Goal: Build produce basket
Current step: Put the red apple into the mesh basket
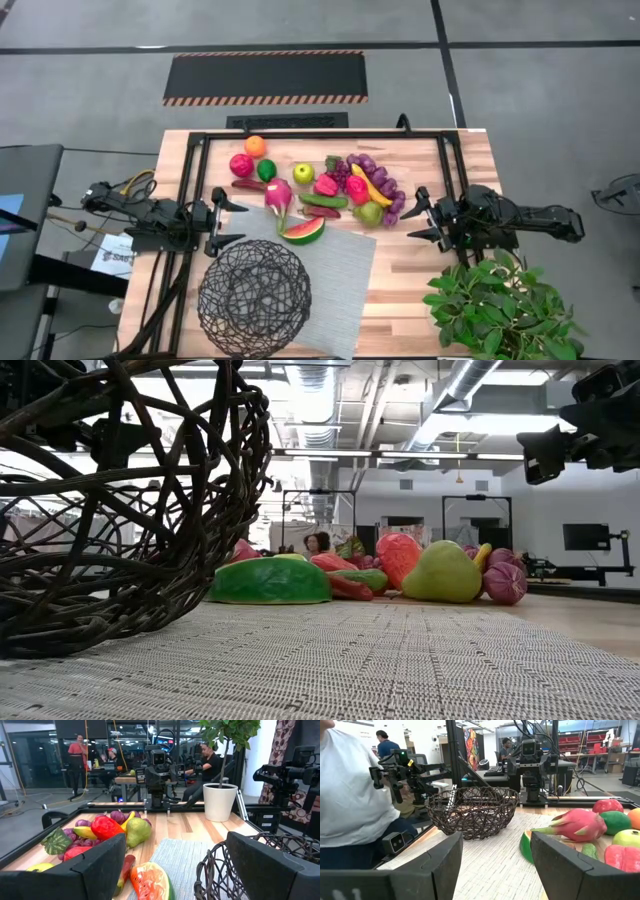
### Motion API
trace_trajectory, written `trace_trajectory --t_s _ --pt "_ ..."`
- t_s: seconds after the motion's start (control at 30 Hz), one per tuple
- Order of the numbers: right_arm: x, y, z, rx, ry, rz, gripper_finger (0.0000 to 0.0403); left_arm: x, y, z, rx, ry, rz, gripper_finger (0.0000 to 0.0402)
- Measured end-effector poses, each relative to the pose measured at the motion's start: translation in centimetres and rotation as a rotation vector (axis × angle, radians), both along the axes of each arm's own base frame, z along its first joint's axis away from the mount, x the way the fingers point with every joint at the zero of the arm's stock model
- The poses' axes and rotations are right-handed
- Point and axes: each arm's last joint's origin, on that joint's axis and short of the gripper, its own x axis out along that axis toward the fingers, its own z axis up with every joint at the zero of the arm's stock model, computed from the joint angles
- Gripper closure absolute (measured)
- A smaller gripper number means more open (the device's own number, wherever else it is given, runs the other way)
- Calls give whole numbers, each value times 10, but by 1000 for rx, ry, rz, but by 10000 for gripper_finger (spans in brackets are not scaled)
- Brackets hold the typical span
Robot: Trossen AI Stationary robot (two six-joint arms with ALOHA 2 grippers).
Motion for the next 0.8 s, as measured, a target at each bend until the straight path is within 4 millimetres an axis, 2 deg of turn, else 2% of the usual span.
trace_trajectory --t_s 0.17,0.33,0.43,0.8 --pt "0 -1 3 -69 -47 -28 148 0 0 1 -3 -6 0 70" --pt "-1 -1 11 107 -89 -15 148 0 0 3 -98 -25 -14 70" --pt "-3 0 21 196 -170 7 148 0 0 3 -167 -27 -16 70" --pt "-13 1 43 174 -418 35 148 0 2 6 -337 -59 31 70"
